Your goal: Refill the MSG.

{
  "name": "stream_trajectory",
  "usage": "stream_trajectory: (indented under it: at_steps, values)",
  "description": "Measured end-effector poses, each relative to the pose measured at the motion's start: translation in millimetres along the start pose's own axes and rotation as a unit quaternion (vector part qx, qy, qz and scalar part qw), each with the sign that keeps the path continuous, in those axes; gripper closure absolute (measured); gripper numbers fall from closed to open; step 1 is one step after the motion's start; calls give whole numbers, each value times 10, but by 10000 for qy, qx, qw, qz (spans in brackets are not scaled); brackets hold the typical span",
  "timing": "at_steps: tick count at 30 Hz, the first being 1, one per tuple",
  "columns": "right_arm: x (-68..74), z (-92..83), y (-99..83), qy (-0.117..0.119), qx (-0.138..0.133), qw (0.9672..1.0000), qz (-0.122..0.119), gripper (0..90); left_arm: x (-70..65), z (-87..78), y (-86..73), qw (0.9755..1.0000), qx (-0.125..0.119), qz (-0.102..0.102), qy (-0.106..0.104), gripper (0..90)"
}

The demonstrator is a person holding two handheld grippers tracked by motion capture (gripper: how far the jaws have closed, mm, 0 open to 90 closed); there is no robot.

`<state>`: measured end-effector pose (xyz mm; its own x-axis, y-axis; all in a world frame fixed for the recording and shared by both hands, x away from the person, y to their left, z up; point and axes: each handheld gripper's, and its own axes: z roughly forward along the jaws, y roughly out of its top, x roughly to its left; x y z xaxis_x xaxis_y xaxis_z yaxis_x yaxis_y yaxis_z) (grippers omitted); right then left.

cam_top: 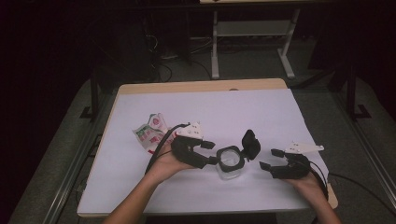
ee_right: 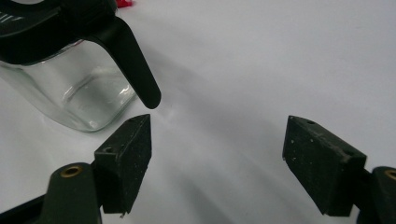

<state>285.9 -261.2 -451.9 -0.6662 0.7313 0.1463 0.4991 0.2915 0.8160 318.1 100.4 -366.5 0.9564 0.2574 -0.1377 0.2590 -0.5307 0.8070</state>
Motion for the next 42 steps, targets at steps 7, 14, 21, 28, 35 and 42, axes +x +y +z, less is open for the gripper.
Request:
stream_trajectory:
  at_steps: [7, 14, 21, 28, 35, 42]
  values:
    - [1, 0, -1, 0, 7, 10000, 4, 235, -24, -97, -185, 9998, -20, -149, 87, 382]
    - [2, 0, -3, 6, 2, 10000, -14, 235, -49, -185, -387, 9995, 47, -265, 165, 379]
    - [-3, -2, -4, -1, -14, 10000, -42, 235, -70, -275, -600, 9989, 83, -408, 218, 379]
    - [-3, -4, -3, -3, -18, 10000, -39, 235, -81, -384, -765, 9981, 105, -542, 259, 374]
    - [-2, -13, -3, -24, -24, 10000, -20, 235, -113, -543, -907, 9975, 65, -575, 404, 330]
    - [-2, -7, -4, -20, -19, 10000, -36, 235, -127, -730, -1074, 9953, 1, -751, 614, 322]
